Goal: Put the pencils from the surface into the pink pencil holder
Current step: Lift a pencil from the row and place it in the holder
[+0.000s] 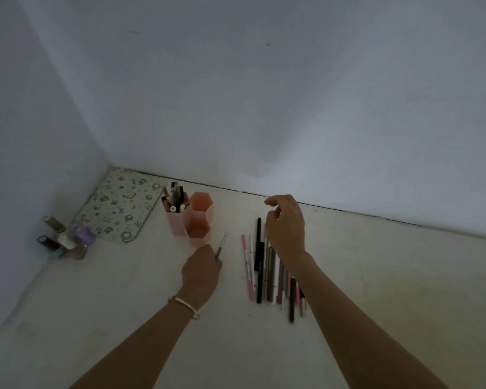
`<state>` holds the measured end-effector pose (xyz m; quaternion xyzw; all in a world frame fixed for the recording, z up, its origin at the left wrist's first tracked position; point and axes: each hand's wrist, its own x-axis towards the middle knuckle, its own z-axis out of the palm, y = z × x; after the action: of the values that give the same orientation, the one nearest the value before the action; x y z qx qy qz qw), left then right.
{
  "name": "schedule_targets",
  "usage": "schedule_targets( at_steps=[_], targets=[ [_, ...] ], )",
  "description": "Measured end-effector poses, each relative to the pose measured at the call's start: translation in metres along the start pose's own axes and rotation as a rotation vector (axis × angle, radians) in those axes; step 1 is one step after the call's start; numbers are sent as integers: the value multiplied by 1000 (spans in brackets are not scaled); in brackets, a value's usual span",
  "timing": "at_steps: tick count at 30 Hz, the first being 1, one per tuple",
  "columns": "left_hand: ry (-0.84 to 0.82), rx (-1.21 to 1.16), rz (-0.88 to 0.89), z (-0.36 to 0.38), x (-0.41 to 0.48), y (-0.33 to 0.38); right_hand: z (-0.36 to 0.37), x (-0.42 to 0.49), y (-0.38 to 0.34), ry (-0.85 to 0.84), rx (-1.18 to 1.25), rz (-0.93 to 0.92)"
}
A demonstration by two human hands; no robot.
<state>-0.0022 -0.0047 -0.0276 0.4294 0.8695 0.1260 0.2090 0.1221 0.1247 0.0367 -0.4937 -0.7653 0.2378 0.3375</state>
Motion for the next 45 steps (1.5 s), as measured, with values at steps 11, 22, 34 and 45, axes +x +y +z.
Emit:
schedule_targets(
  at_steps=[11, 22, 34, 45],
  targets=[
    [404, -743, 335, -57, -4, 51, 57, -32, 28, -466, -607, 44],
    [518, -815, 239, -65, -10, 29, 56, -24, 11, -272, -46, 341],
    [888, -597, 140, -129, 34, -20, 15, 27, -60, 126, 664, 208],
    [839, -230, 134, -91, 35, -55, 33, 16, -81, 139, 704, 36]
  ],
)
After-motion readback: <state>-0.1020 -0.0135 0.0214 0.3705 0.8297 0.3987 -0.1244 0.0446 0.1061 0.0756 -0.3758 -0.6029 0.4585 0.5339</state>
